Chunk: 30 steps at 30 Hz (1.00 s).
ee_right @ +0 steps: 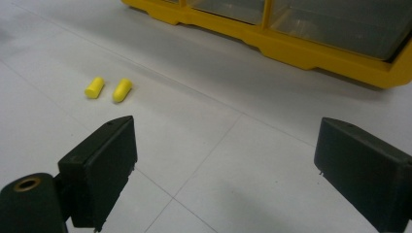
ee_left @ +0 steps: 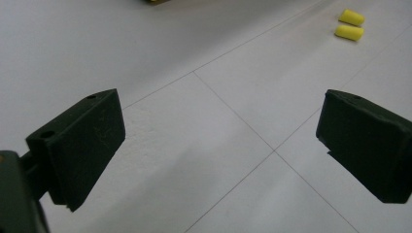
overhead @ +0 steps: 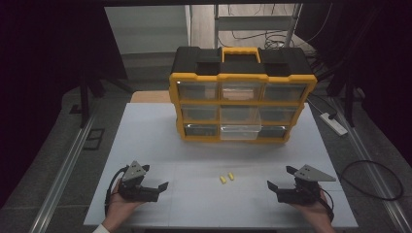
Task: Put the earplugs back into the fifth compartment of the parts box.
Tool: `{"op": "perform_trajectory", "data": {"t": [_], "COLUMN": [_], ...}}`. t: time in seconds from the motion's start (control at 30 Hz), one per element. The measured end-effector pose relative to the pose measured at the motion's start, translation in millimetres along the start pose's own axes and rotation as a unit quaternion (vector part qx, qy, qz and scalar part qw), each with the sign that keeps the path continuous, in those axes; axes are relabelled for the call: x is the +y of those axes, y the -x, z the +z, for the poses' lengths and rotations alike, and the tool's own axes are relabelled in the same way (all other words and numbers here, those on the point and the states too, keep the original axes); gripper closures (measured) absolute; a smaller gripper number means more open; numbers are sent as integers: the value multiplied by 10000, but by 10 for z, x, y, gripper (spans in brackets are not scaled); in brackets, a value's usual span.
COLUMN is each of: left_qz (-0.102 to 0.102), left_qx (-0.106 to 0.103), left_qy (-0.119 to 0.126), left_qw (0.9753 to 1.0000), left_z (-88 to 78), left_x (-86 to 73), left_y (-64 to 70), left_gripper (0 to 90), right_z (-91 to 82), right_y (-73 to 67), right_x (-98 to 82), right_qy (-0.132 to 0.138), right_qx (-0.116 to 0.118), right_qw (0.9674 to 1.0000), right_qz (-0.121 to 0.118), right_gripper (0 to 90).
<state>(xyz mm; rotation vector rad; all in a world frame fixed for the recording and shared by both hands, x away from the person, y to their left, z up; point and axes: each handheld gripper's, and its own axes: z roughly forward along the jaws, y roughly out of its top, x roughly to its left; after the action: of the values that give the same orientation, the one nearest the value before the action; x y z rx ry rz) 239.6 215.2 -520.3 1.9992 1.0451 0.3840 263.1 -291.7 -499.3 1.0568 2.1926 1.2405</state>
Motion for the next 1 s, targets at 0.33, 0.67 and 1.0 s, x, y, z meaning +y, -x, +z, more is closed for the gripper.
{"op": "perform_trajectory", "data": {"t": [0.33, 0.67, 1.0], "left_qz": [12, 1, 51], "left_qx": [66, 44, -17], "left_qy": [5, -1, 59], "left_qw": [10000, 10000, 10000], "left_z": [5, 18, 16], "left_x": [-15, -32, -24], "left_y": [1, -2, -31], "left_gripper": [36, 38, 40], "right_z": [-26, -20, 39], "right_y": [-10, -8, -20], "right_x": [-7, -9, 10], "right_qy": [55, 37, -60], "right_qx": [31, 8, -149], "right_qw": [10000, 10000, 9998], "right_qz": [-40, 27, 107], "right_gripper": [99, 107, 110]}}
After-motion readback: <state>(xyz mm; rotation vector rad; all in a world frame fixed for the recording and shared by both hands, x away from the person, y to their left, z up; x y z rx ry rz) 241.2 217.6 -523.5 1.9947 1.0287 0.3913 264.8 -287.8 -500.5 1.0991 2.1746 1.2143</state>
